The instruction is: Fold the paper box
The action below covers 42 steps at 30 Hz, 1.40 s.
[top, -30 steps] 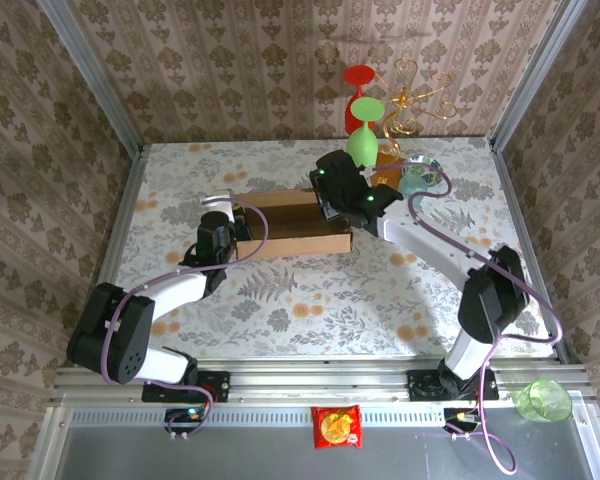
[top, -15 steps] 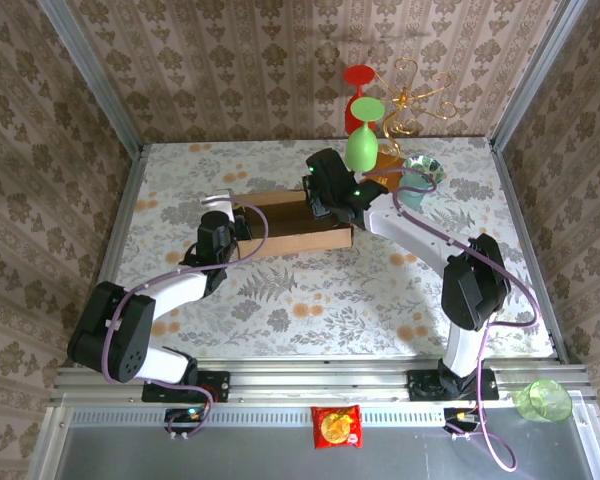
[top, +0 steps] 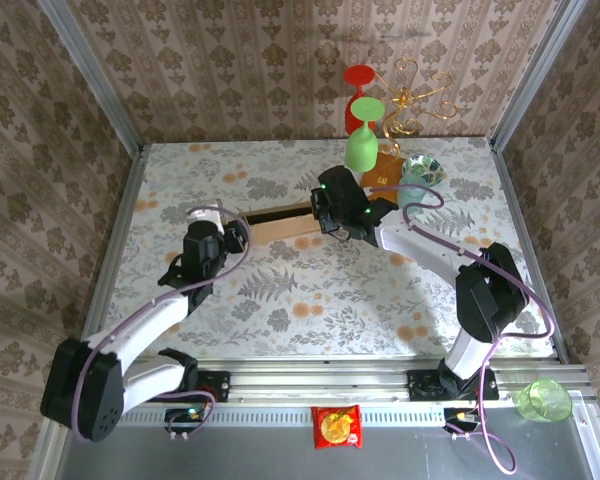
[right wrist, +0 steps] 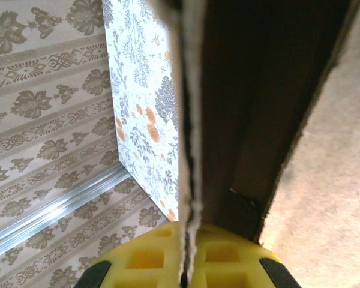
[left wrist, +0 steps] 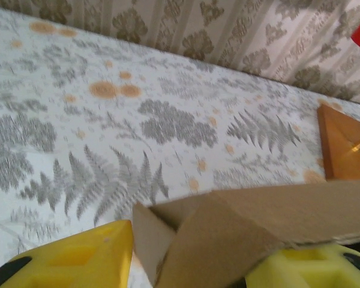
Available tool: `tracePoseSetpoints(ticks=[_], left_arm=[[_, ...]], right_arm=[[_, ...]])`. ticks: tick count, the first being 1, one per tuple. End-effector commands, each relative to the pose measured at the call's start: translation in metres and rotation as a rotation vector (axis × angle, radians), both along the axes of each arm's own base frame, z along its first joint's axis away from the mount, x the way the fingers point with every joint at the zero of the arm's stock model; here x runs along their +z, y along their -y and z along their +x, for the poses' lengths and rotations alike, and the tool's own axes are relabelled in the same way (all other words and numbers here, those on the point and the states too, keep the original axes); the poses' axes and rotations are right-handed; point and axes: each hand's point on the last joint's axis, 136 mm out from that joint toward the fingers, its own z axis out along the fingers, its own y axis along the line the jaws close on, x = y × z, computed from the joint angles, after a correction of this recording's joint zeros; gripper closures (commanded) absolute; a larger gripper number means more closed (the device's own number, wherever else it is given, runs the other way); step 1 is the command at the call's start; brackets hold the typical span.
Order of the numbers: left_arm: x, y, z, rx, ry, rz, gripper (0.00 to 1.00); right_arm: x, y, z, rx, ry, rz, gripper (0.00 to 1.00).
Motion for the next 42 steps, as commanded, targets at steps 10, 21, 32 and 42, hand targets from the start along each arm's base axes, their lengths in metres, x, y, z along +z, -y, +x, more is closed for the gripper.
tracePoseSetpoints(ticks=[10,21,32,42], left_arm=[[0.002,-0.053,-0.083,0.227,-0.214,-0.232,0.5],[-0.004,-0.039,-0.047,0.338,-0.477,-0.47,0.44],[-0.033,0.0,0.008,0.172,-0.509,-0.492,0.37],[-0.086,0.025,0.02,0.046,-0.6,-0.416,0.47]], right_arm=[[-0.034,0.018,-0.03,0.021,-0.101,-0.062,1.0],[-0.059,0.023,-0.043,0.075,-0.116,-0.099,1.0],[-0.103,0.032,-0.065,0.113,-0.153,-0.11,1.0],[-0.14,0.044,-0.084,0.156,-0.248,-0.139,0.97]])
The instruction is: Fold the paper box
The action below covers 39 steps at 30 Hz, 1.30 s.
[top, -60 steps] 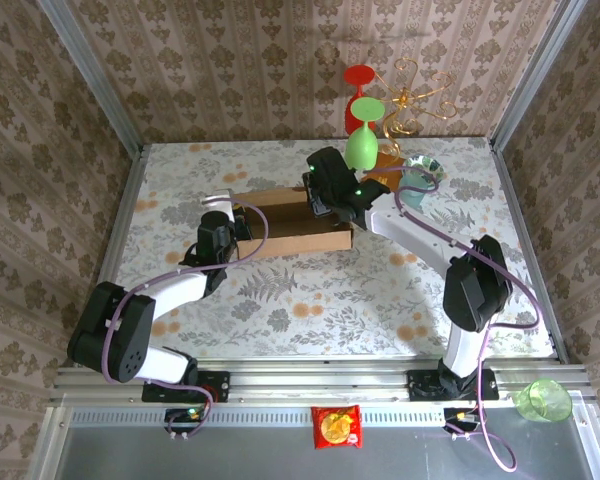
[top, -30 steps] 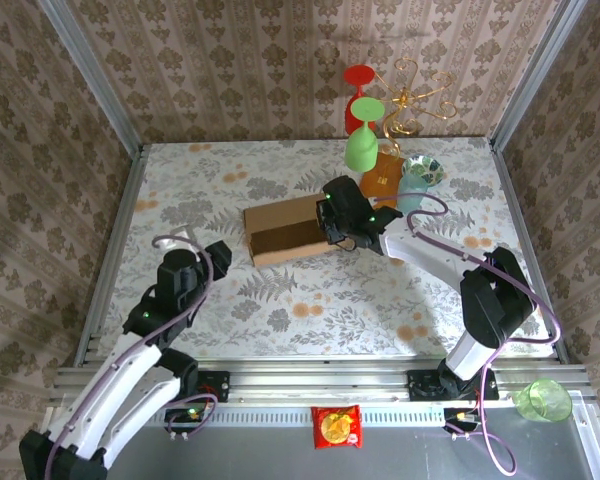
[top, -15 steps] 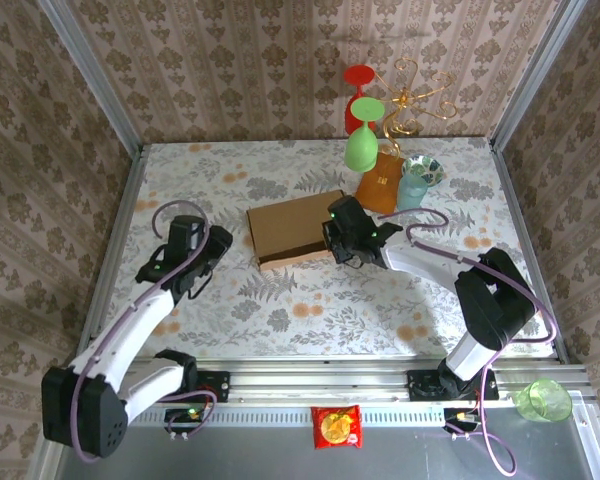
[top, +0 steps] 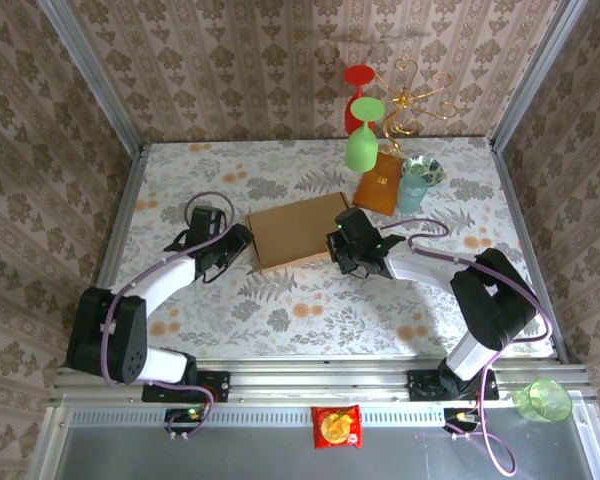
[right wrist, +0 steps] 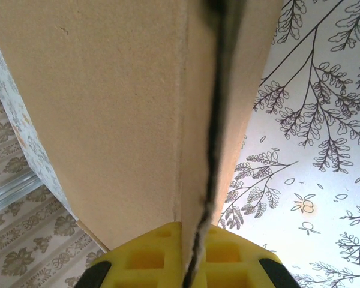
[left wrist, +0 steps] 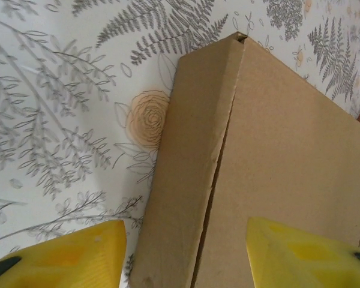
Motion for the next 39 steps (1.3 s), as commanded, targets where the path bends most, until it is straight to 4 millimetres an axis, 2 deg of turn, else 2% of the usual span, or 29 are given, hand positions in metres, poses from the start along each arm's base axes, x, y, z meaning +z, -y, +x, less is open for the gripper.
tracePoseSetpoints(ticks=[1,6,11,15,19,23,25,30,34,39], left_arm=[[0.004,0.015,0.013,-0.087,0.066,-0.022,0.47],[-0.016,0.023,0.017,-0.119,0.043,-0.036,0.53],[-0.03,0.024,0.009,-0.126,0.0,-0.017,0.65],[-0.041,0.025,0.001,-0.143,-0.031,0.001,0.77],[-0.05,0.024,-0.004,-0.162,-0.059,0.029,0.8],[-0.055,0.021,-0.008,-0.186,-0.081,0.068,0.86],[-0.055,0.02,-0.009,-0.199,-0.083,0.084,0.88],[-0.062,0.014,-0.018,-0.247,-0.113,0.139,0.92],[-0.069,0.01,-0.026,-0.263,-0.127,0.137,0.97],[-0.074,0.004,-0.031,-0.266,-0.141,0.155,0.97]], right_arm=[[-0.03,0.013,-0.024,0.046,-0.103,-0.07,0.95],[-0.032,0.018,-0.024,0.06,-0.114,-0.079,0.86],[-0.023,0.024,-0.022,0.108,-0.108,-0.101,0.68],[0.012,0.034,-0.01,0.254,0.011,-0.181,0.55],[0.051,0.058,0.0,0.442,0.182,-0.324,0.42],[0.062,0.081,0.01,0.609,0.309,-0.339,0.37],[0.062,0.087,0.018,0.686,0.373,-0.327,0.31],[0.026,0.102,0.032,0.817,0.342,-0.271,0.16],[0.012,0.1,0.044,0.858,0.356,-0.238,0.15],[0.003,0.094,0.059,0.875,0.383,-0.188,0.15]])
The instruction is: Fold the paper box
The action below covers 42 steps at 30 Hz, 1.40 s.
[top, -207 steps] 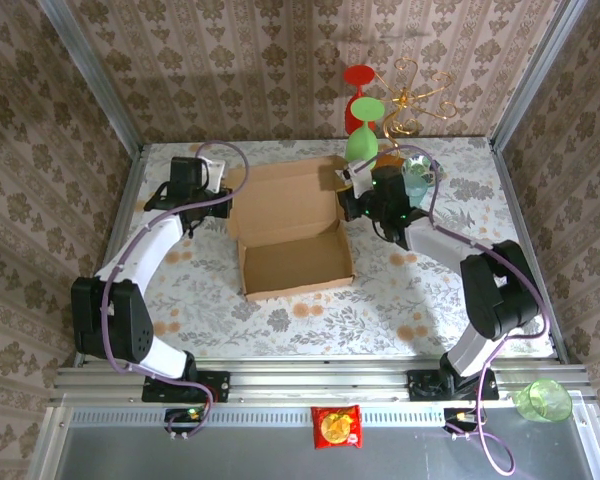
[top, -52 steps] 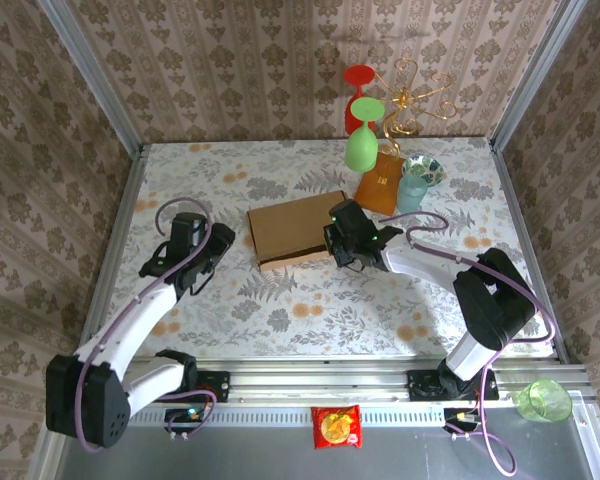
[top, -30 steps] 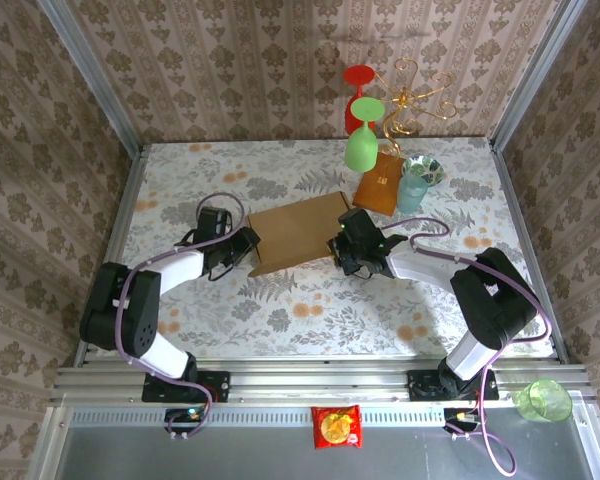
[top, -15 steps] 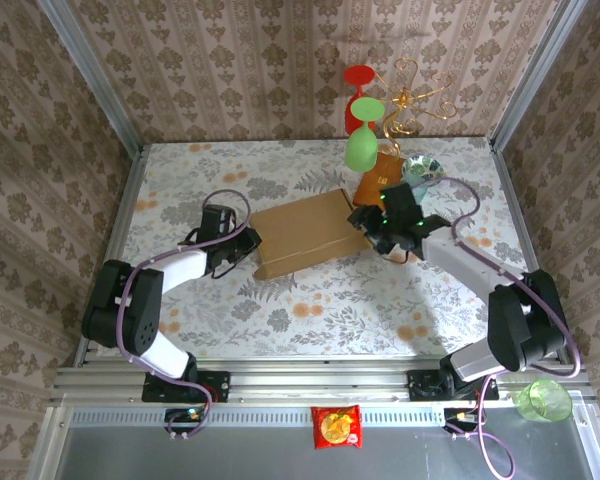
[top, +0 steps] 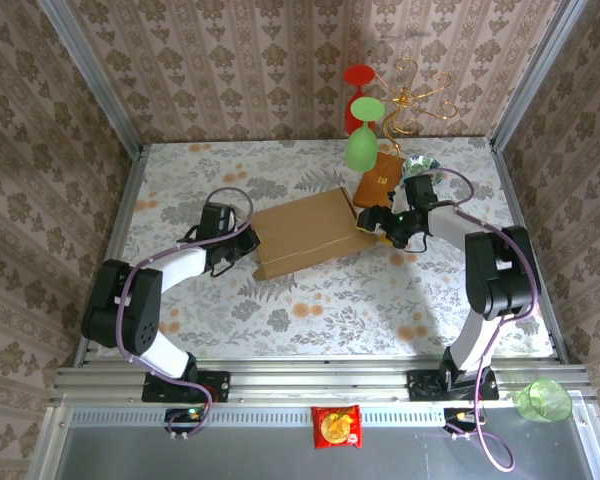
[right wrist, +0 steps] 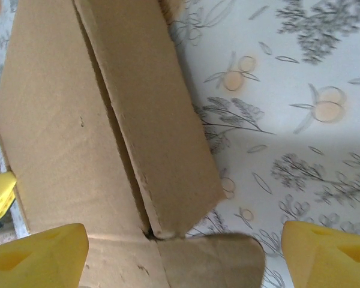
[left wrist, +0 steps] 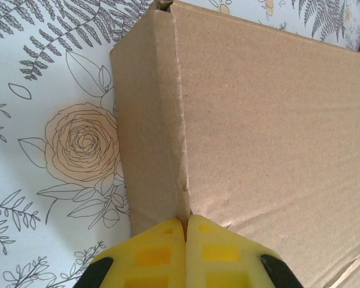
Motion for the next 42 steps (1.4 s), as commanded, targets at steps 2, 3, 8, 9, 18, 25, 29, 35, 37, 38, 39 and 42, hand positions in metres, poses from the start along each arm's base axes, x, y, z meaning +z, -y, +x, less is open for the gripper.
tracePoseSetpoints(ticks=[2,3,8,9,18,25,29,35,37,38,39,42], left_arm=[[-0.056,-0.028,-0.046,-0.012,-0.212,0.142,0.98],[-0.057,-0.03,-0.046,-0.011,-0.216,0.146,0.98],[-0.06,-0.037,-0.049,-0.013,-0.228,0.154,0.99],[-0.06,-0.037,-0.05,-0.015,-0.23,0.156,0.99],[-0.063,-0.042,-0.049,-0.019,-0.236,0.162,0.99],[-0.062,-0.043,-0.045,-0.013,-0.217,0.148,0.99],[-0.057,-0.043,-0.039,-0.005,-0.193,0.13,0.97],[-0.001,-0.04,-0.015,0.008,0.014,0.062,0.6],[0.034,-0.041,-0.006,0.039,0.139,-0.006,0.51],[0.049,-0.044,-0.003,0.077,0.185,-0.045,0.45],[0.06,-0.05,0.0,0.125,0.204,-0.083,0.4],[0.06,-0.072,0.0,0.288,0.074,-0.164,0.33]], right_arm=[[0.008,-0.014,0.016,0.092,0.049,0.099,0.13],[0.006,-0.015,0.019,0.101,0.044,0.108,0.12],[0.001,-0.02,0.029,0.14,0.043,0.158,0.09],[0.0,-0.021,0.031,0.147,0.043,0.164,0.09],[0.009,-0.05,0.038,0.184,0.058,0.362,0.11],[0.019,-0.066,0.03,0.149,0.057,0.463,0.14],[0.02,-0.074,0.028,0.121,0.022,0.471,0.23],[0.031,-0.065,0.029,-0.045,-0.071,0.523,0.39],[0.032,-0.063,0.026,-0.102,-0.148,0.551,0.39],[0.033,-0.063,0.024,-0.13,-0.195,0.564,0.4],[0.034,-0.062,0.021,-0.161,-0.244,0.573,0.42],[0.032,-0.061,0.006,-0.237,-0.419,0.59,0.45]])
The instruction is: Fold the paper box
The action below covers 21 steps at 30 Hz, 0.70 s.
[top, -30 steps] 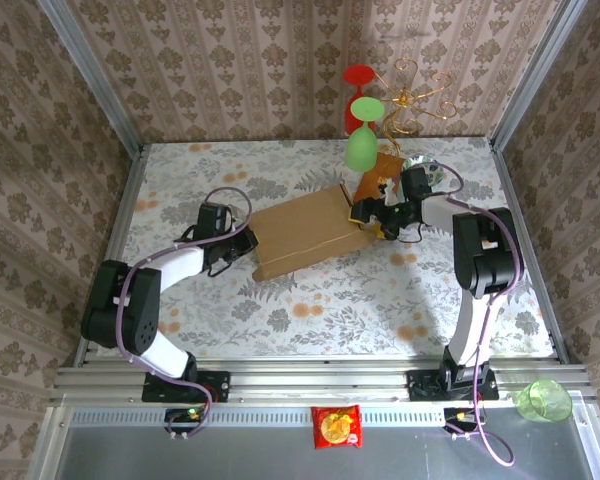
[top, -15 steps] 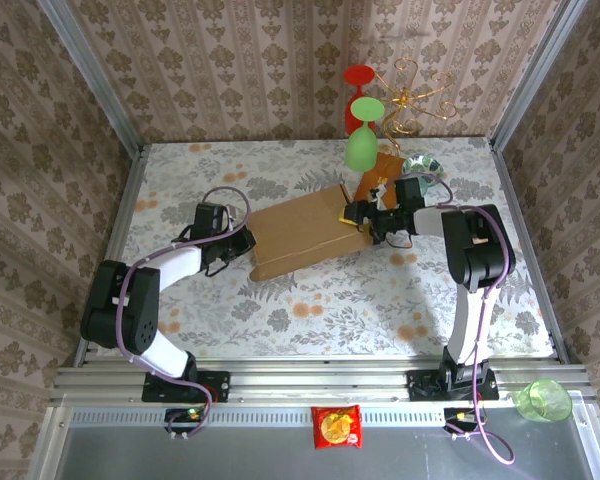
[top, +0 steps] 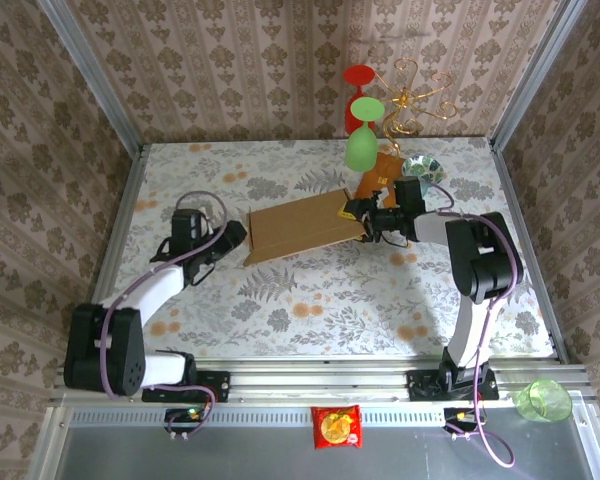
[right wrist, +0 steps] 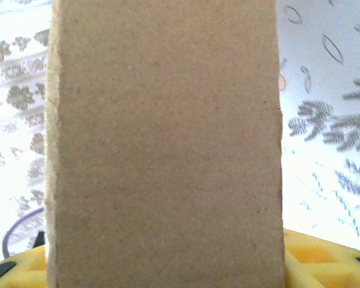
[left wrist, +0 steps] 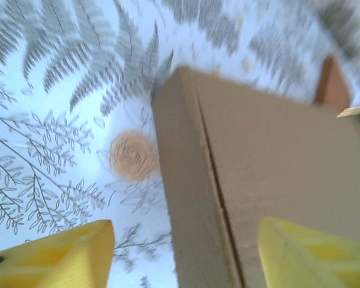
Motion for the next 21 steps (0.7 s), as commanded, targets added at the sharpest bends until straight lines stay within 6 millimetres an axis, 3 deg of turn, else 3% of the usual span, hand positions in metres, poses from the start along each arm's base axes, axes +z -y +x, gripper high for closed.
tracePoseSetpoints(ticks=[1,5,11,15,21], left_arm=[[0.001,-0.02,0.003,0.176,-0.146,-0.148,0.32],[-0.01,-0.012,-0.006,0.221,-0.346,-0.309,0.31],[-0.004,-0.01,-0.013,0.394,-0.476,-0.44,0.16],[-0.004,0.011,-0.016,0.411,-0.581,-0.549,0.14],[-0.024,0.047,-0.04,0.415,-0.819,-0.672,0.14]], right_arm=[[0.004,0.003,-0.02,-0.067,-0.279,0.053,0.46],[0.008,0.004,-0.043,-0.071,-0.449,0.067,0.51],[0.015,0.009,-0.065,-0.079,-0.585,0.073,0.51],[0.008,0.008,-0.074,-0.072,-0.672,0.078,0.52],[0.001,0.008,-0.074,-0.078,-0.699,0.075,0.53]])
